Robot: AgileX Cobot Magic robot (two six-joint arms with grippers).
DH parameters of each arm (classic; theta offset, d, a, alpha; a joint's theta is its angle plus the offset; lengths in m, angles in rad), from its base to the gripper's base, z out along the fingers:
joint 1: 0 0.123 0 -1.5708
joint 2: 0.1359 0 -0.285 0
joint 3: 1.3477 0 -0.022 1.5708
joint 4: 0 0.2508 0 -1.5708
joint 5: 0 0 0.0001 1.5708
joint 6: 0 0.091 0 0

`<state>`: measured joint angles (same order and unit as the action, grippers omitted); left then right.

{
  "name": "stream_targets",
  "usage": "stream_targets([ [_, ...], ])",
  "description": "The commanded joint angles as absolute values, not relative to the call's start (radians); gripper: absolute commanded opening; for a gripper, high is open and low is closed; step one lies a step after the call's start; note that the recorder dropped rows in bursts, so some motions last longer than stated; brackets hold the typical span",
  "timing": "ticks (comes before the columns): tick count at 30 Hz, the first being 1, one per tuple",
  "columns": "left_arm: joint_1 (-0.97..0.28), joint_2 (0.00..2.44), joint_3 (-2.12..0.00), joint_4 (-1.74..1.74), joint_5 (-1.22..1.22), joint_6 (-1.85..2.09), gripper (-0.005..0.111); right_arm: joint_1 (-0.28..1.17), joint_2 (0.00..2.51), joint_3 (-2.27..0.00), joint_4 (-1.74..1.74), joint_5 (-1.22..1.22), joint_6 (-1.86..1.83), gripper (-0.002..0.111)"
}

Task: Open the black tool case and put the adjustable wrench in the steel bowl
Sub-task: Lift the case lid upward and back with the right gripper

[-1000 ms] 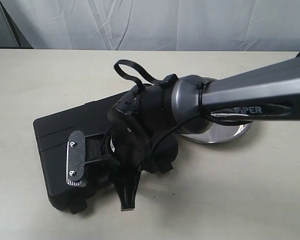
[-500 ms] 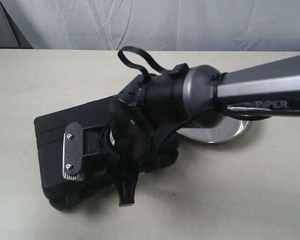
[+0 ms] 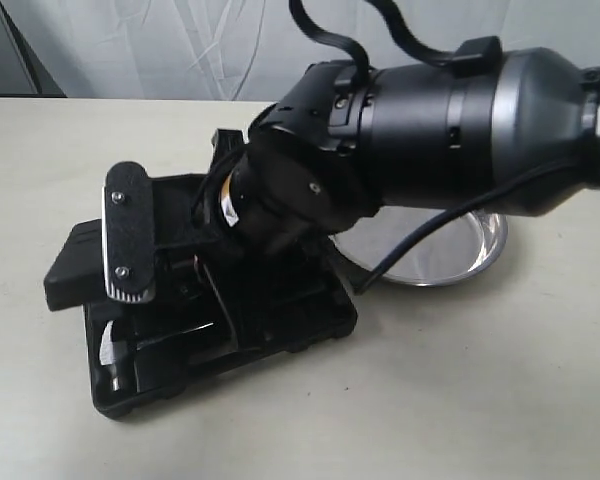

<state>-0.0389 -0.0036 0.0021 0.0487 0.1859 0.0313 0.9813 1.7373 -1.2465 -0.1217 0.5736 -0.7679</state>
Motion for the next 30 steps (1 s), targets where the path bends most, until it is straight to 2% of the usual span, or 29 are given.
stream_targets([
  [1, -0.043, 0.0, 0.0, 0.047, 0.18, 0.03, 0.0, 0.978, 1.7, -1.252, -0.216, 0.454, -0.749, -0.001],
  [8, -0.043, 0.0, 0.0, 0.047, 0.18, 0.03, 0.0, 0.978, 1.706, -1.252, -0.424, 0.251, -0.749, -0.001],
  [15, -0.043, 0.0, 0.0, 0.047, 0.18, 0.03, 0.0, 0.968, 1.717, -1.252, -0.47, 0.108, -0.749, -0.001],
  [22, -0.043, 0.0, 0.0, 0.047, 0.18, 0.03, 0.0, 0.886, 1.764, -1.252, -0.466, 0.039, -0.749, -0.001],
  [30, -0.043, 0.0, 0.0, 0.047, 0.18, 0.03, 0.0, 0.789, 1.829, -1.252, -0.445, -0.157, -0.749, -0.001],
])
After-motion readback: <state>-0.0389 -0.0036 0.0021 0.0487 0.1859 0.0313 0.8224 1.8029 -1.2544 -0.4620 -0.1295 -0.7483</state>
